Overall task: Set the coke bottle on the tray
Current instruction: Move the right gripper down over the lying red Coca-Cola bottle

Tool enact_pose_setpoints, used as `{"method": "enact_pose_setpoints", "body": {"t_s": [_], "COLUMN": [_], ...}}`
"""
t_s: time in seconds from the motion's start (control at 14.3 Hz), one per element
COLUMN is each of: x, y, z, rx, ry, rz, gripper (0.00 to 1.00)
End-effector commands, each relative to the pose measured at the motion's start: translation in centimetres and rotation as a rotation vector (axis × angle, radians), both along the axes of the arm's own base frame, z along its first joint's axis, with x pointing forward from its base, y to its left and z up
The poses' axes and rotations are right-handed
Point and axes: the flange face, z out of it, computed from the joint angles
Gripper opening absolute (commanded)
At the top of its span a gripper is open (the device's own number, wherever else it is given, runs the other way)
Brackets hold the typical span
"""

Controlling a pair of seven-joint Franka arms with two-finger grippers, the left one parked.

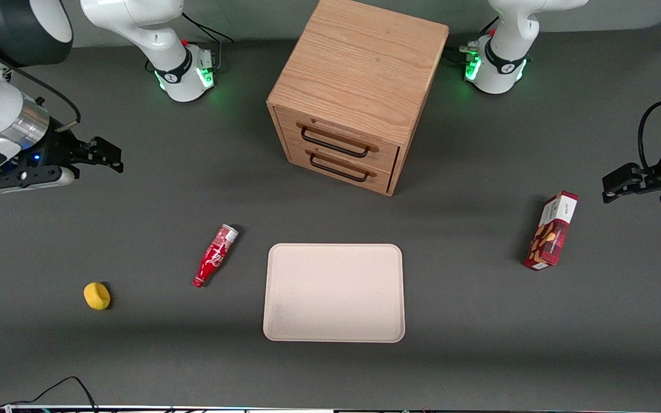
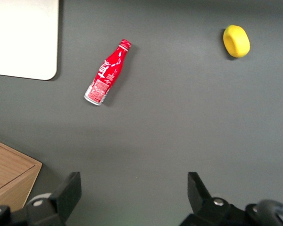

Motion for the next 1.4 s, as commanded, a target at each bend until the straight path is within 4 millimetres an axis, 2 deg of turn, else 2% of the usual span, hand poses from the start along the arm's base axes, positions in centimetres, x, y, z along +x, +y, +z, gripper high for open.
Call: {"method": "enact_pose_setpoints", "body": {"t_s": [0.0, 0.28, 0.56, 0.77, 0.91, 0.98, 1.12, 1.33], "x": [0.2, 1.1, 2.5, 5.6, 7.4, 8.0, 9.4, 10.1], "y": [0.1, 0.0, 1.6, 6.1, 7.2, 8.4, 9.0, 9.3], "z": [0.7, 0.8, -1.2, -5.1, -8.0, -9.9, -13.7, -19.4], "rx": [0.021, 0.017, 0.004, -0.029, -0.029, -0.030, -0.028, -0.020], "ry": [0.023, 0.054, 0.089, 0.111, 0.106, 0.103, 0.092, 0.051], "rz": [-0.024, -0.027, -0.080, -0.206, -0.267, -0.286, -0.326, -0.367], "gripper": [1.00, 1.00, 1.00, 1.00, 1.00, 1.00, 1.00, 1.00]}}
